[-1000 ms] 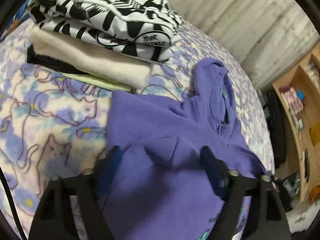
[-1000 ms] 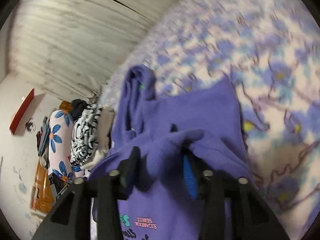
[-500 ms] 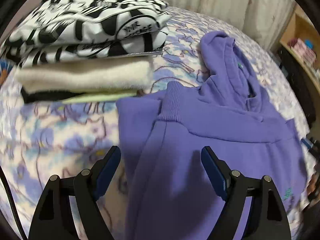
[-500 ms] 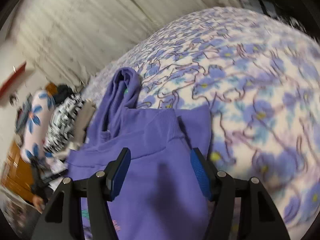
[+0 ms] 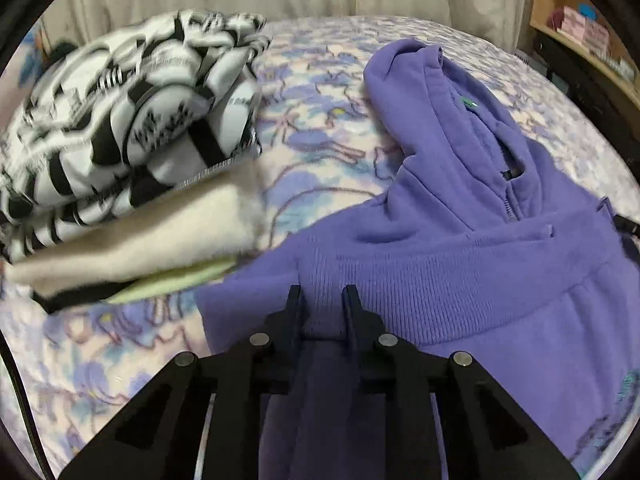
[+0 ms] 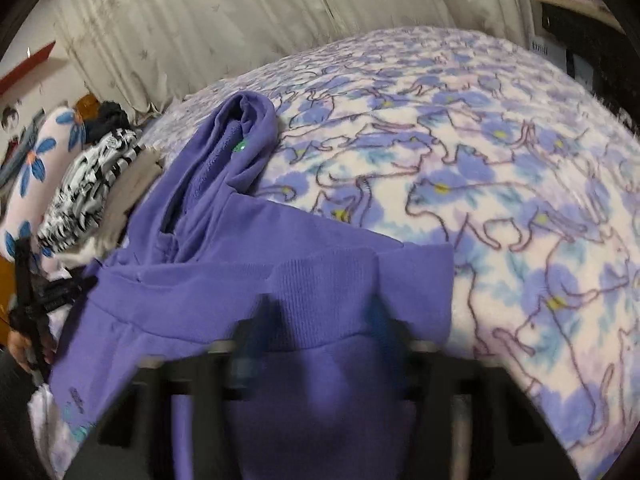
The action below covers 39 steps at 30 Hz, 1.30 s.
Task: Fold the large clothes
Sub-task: 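Lift the hem with both tools and fold it toward the hood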
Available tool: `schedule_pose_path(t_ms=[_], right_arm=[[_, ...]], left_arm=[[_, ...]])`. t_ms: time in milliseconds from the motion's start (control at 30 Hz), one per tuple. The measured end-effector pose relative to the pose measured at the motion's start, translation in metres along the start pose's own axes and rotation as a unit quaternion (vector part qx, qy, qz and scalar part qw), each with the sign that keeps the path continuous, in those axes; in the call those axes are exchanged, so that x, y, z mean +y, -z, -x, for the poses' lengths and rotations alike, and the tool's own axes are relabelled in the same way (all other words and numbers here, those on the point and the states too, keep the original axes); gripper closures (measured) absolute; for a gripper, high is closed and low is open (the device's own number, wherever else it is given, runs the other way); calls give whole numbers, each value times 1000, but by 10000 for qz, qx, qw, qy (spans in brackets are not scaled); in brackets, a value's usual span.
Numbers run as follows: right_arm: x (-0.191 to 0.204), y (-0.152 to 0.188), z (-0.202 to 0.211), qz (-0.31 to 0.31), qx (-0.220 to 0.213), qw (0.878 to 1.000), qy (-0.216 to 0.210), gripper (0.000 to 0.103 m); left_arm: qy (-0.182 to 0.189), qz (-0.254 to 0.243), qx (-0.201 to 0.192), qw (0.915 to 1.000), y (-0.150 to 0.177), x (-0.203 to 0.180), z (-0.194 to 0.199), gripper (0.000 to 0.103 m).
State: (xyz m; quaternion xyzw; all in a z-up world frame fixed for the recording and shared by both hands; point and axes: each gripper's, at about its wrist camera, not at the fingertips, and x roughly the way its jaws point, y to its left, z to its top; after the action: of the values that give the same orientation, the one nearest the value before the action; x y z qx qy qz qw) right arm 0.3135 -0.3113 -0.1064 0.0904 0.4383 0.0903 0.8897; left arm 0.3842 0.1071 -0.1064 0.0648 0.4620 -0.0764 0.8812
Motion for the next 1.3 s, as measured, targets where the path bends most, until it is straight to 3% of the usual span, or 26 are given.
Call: schedule_pose_path(t_ms=[100,467,667,833,967,1100,1200,1267,1300], right_arm=[[1,3,17,-12,-352,9992,185,94],[6,-29,67,-443,-1402,9874,581,99],[9,-50,35,-474,-1275,9877,768,99],[-5,-60,-11,-603,-960,9833,1423,103],[-30,-48,-31,-1021,-584,9860,1179,103],[-29,-44,-22,-1046,-566,9909,638,103],[-28,-43,-11,-1166,-493,9918,200,91],[-30,-41,-6,-1291,-425,9906,-117,59],[-28,-42,-6,-1305,-403,9905,-170,52]], left_arm=[[-347,-200,-274,9988,5,-10,12,91],[-700,454,-1010,9914,-17,7,68,92],[-784,722,-777,9913,-28,12,36,92],[-775,868,-360,9926,-28,12,-15,92],[-856,872,-155,9924,-19,10,-40,90],[-857,895,-138,9922,-19,9,-42,84],[-820,944,-136,9921,-20,12,-42,81],[-801,954,-143,9921,-19,12,-41,81],[-794,959,-144,9921,-19,15,-39,80]])
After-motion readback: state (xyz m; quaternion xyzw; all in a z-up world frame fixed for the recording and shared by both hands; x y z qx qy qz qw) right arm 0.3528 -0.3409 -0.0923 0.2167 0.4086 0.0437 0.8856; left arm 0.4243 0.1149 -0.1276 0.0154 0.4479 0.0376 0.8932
